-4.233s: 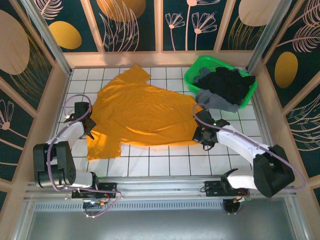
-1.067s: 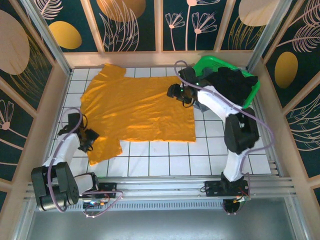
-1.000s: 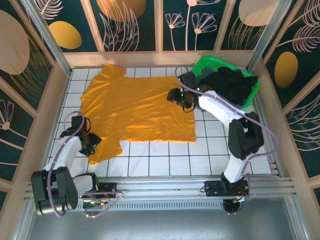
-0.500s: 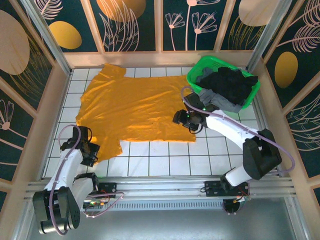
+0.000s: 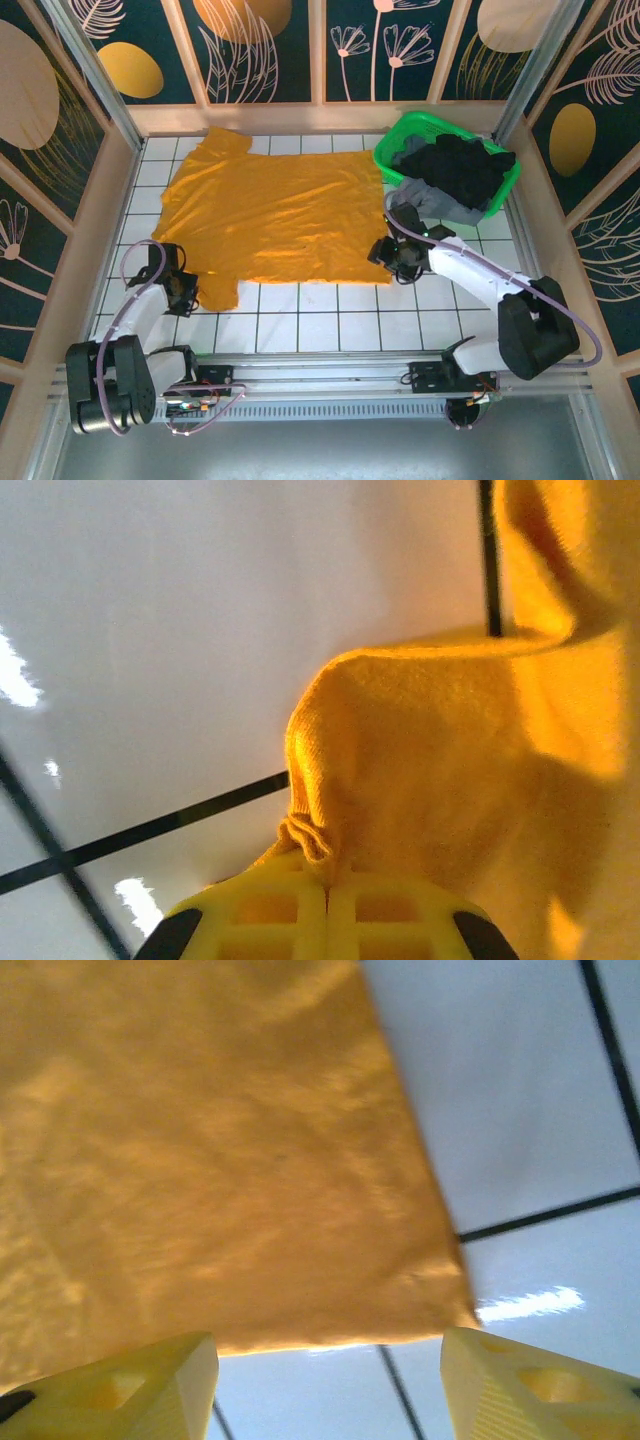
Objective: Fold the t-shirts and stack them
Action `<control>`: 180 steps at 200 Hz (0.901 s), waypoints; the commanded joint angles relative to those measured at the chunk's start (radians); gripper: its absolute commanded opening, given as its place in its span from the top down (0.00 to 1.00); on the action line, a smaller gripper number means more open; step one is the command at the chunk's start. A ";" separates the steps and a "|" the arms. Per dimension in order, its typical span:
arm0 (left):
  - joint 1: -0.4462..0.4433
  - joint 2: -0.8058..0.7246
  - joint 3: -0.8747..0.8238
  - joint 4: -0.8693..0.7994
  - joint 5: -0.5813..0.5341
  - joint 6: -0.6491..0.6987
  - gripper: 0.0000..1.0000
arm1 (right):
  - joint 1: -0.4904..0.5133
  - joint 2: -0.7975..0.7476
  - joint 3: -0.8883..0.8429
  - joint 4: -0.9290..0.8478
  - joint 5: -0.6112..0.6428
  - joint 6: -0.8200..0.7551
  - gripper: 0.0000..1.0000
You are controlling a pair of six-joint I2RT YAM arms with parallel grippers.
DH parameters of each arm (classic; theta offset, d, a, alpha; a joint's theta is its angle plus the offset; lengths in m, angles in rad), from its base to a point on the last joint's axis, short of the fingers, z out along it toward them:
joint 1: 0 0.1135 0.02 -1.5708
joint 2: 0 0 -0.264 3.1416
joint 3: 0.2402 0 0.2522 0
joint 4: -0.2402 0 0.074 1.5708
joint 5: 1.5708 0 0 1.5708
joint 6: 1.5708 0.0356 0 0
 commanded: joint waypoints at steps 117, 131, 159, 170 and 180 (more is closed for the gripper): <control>-0.005 -0.217 0.134 -0.326 -0.120 -0.087 1.00 | -0.025 0.107 -0.091 0.085 -0.015 0.114 0.59; -0.005 -0.225 0.133 -0.335 -0.120 -0.089 1.00 | -0.022 0.114 -0.101 0.111 -0.032 0.123 0.66; -0.005 -0.249 0.134 -0.360 -0.128 -0.104 1.00 | -0.018 0.148 -0.109 0.130 -0.047 0.137 0.78; -0.005 -0.265 0.137 -0.379 -0.137 -0.123 1.00 | -0.015 0.154 -0.114 0.117 -0.040 0.140 0.83; -0.005 -0.286 0.145 -0.399 -0.146 -0.140 1.00 | -0.014 0.149 -0.118 0.100 -0.028 0.139 0.91</control>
